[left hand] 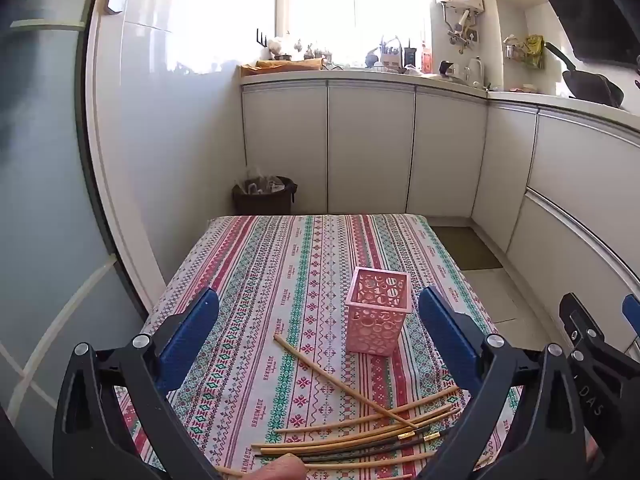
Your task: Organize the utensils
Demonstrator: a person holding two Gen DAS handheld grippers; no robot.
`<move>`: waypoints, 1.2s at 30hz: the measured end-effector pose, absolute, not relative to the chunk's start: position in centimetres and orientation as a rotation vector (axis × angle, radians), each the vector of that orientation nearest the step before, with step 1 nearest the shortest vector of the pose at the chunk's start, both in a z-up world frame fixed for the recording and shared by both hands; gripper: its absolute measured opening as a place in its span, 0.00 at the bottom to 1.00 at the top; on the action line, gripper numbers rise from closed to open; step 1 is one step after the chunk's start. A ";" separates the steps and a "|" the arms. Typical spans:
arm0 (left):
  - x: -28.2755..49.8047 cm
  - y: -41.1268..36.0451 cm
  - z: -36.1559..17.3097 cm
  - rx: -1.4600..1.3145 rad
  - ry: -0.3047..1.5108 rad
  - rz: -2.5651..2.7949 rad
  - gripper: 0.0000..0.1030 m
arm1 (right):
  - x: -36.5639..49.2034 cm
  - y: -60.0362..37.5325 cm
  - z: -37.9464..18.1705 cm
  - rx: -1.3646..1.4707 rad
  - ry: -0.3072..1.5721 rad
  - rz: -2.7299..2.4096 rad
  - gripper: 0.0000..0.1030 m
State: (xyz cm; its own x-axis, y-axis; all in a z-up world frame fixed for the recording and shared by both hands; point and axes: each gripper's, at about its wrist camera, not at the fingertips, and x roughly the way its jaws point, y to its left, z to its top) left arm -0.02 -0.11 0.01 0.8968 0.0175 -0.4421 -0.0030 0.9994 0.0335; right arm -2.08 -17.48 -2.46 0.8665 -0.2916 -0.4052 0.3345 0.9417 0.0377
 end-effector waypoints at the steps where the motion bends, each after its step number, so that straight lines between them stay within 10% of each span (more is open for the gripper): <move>1: 0.0 -0.1 0.0 0.032 0.459 0.007 0.93 | -2.1 -17.5 -2.5 0.106 0.410 -0.330 0.93; 36: 0.3 0.0 -0.8 -0.003 0.497 -0.010 0.93 | -2.3 -17.9 -2.4 0.139 0.409 -0.329 0.93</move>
